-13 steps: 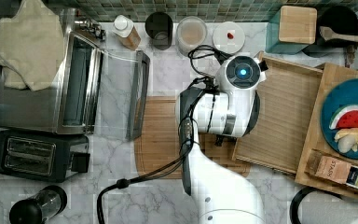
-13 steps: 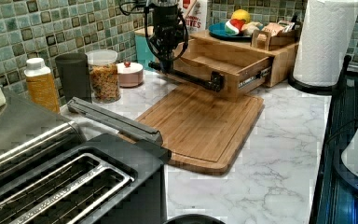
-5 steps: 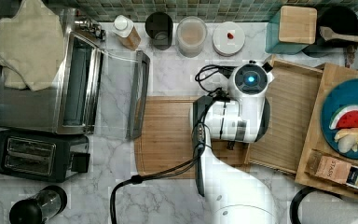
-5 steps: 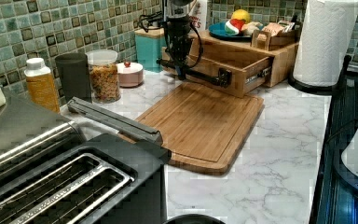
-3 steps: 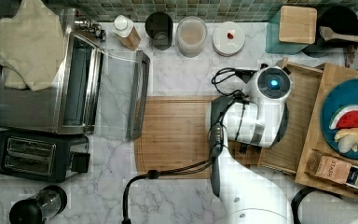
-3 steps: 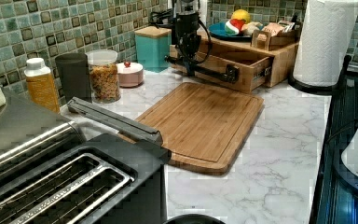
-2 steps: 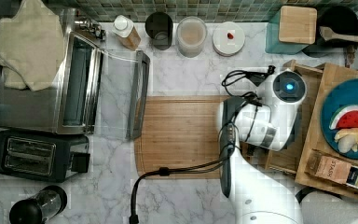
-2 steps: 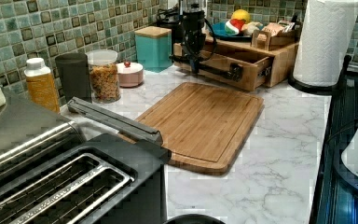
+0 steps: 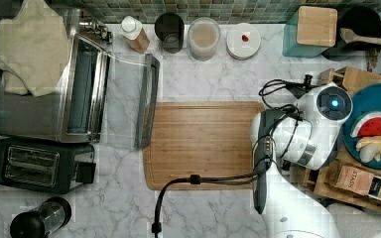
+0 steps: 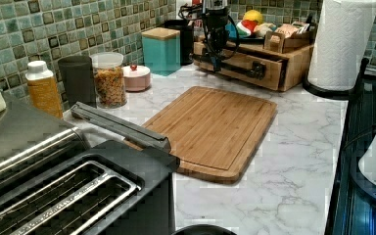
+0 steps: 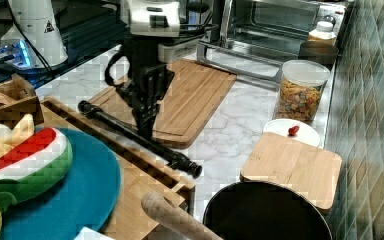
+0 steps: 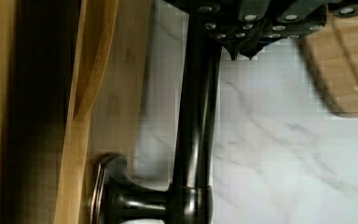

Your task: Close the drawer.

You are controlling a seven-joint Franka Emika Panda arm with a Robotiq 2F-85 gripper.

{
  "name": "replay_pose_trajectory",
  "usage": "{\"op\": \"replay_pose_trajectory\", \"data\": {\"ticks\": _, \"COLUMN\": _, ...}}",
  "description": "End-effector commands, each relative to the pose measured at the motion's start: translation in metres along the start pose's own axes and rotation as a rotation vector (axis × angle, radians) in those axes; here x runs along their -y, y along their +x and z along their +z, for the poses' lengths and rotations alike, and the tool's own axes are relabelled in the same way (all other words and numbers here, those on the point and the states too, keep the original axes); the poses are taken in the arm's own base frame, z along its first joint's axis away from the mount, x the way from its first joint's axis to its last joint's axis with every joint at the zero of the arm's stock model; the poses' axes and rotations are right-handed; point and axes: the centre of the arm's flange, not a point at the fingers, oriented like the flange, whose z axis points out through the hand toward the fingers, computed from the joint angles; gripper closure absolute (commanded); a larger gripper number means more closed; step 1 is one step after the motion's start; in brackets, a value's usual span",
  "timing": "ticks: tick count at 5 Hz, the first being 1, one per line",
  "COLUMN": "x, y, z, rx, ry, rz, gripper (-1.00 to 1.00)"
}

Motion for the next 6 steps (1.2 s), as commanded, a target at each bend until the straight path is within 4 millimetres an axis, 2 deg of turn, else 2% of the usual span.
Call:
{"op": "replay_pose_trajectory", "data": {"ticks": 1, "x": -0.194, "y": -0.053, "z": -0.073, "rx": -0.072, "ry": -0.221, "rz": 0.285, "gripper": 1.00}}
{"op": "replay_pose_trajectory", "data": {"ticks": 2, "x": -0.213, "y": -0.050, "z": -0.084, "rx": -0.054, "ry": -0.230, "rz": 0.286, "gripper": 1.00}}
{"op": "replay_pose_trajectory", "data": {"ticks": 6, "x": -0.213, "y": -0.050, "z": -0.084, "rx": -0.055, "ry": -0.229, "rz": 0.286, "gripper": 1.00}}
